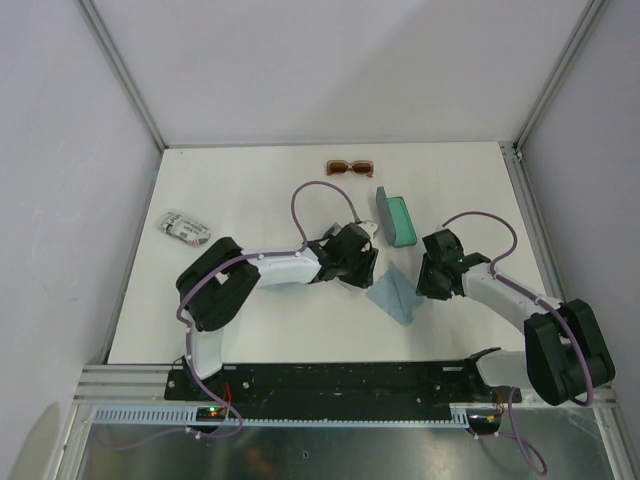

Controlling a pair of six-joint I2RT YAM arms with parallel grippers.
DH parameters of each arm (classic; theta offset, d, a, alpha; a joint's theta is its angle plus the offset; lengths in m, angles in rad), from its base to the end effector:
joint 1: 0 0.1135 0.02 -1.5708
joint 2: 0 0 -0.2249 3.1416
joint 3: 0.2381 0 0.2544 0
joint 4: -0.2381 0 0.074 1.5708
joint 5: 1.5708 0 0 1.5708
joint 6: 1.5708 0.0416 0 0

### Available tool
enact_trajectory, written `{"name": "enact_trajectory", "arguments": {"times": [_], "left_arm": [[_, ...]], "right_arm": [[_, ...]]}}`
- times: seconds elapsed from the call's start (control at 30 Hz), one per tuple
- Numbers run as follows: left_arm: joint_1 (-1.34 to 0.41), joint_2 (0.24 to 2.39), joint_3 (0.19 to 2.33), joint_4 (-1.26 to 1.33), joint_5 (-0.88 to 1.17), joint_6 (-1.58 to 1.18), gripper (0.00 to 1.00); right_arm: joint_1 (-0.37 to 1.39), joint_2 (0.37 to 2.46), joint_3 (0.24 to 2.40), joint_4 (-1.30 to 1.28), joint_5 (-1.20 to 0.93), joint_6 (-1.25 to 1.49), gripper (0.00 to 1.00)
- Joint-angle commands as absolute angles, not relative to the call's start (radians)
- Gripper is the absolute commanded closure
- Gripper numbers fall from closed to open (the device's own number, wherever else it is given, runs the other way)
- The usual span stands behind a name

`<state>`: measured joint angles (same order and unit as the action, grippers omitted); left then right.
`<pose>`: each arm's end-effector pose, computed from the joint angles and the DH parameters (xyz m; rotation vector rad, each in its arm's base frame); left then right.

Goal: Organize the sunglasses
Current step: Smooth out the glasses cleaning cloth at the center of the board.

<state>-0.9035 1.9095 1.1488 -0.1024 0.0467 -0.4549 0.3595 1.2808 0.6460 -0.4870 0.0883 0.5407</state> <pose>0.2400 -0.3078 0.1108 0.5877 2.4771 -0.6370 0.2264 0.0812 0.1267 0.2709 2.6816 0.1605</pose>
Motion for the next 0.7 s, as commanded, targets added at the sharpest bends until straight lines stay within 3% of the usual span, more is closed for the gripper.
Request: {"name": "enact_trajectory", "arguments": {"times": [0.0, 0.57, 0.67], "left_arm": [[-0.927, 1.944, 1.173, -0.161, 0.031, -0.43, 0.56], [-0.957, 1.95, 1.133, -0.173, 0.129, -0.449, 0.67], [-0.957, 1.952, 1.126, -0.173, 0.136, -0.45, 0.7]], "right_arm": [[0.379, 1.295, 0.682, -0.462, 0.087, 0.527, 0.66], [0.397, 1.356, 0.676, -0.464, 0.119, 0.551, 0.65], [0.398, 1.386, 0.673, -0.46, 0.126, 0.557, 0.69]]}}
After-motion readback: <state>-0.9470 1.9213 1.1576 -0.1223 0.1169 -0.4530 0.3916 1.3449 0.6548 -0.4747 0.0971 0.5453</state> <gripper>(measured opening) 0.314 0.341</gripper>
